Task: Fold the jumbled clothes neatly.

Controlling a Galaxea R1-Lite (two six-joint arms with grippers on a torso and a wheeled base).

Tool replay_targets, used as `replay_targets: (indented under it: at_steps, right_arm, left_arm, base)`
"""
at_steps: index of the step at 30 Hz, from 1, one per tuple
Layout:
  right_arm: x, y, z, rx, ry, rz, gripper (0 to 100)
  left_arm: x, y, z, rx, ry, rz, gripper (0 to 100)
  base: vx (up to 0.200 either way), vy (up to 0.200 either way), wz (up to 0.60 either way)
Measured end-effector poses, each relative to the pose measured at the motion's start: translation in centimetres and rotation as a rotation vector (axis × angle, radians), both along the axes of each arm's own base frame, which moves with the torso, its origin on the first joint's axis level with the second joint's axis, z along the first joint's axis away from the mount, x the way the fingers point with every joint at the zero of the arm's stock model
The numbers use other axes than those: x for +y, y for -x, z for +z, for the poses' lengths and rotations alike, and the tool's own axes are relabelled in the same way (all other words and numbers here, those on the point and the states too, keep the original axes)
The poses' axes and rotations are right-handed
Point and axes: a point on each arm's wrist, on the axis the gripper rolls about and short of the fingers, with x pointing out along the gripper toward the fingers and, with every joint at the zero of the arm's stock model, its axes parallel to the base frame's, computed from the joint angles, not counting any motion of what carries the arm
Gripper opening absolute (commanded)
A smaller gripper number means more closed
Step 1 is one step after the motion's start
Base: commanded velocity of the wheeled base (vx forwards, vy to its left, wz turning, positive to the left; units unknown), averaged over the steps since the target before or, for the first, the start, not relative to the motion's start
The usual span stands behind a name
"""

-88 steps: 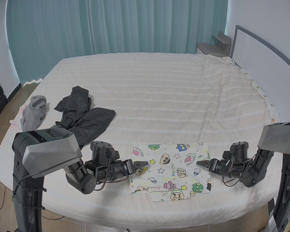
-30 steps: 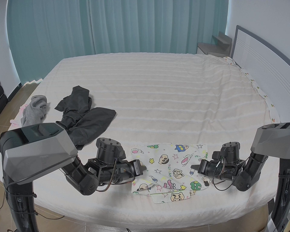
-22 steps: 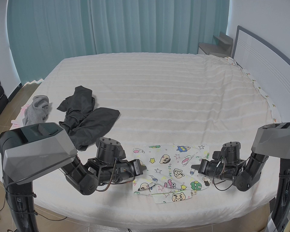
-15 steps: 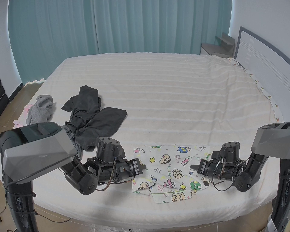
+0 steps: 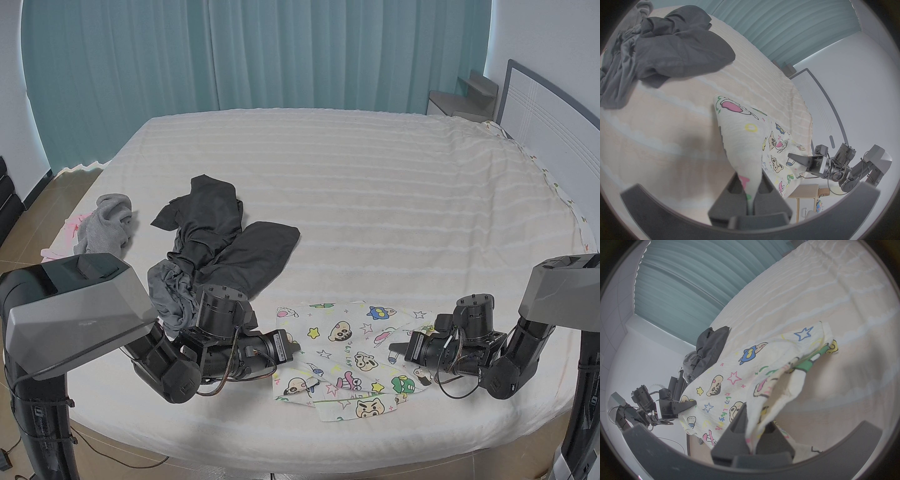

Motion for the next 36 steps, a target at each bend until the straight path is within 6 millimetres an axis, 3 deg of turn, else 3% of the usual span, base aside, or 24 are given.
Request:
replay_targets:
  at_steps: [13, 36]
  right_arm:
    - [0.2, 0.1, 0.0, 0.0, 0.001, 0.006, 0]
    - [0.5, 0.7, -0.3, 0.02, 0.01, 0.019, 0]
  left_arm:
    - [0.7, 0.5, -1.2, 0.039, -0.028, 0.016, 0]
    - [0.8, 0.4, -4.1, 0.068, -0.073, 0.055, 0]
  base:
    - [0.0, 0.2, 0.0]
    - [0.0, 0.0, 0.0]
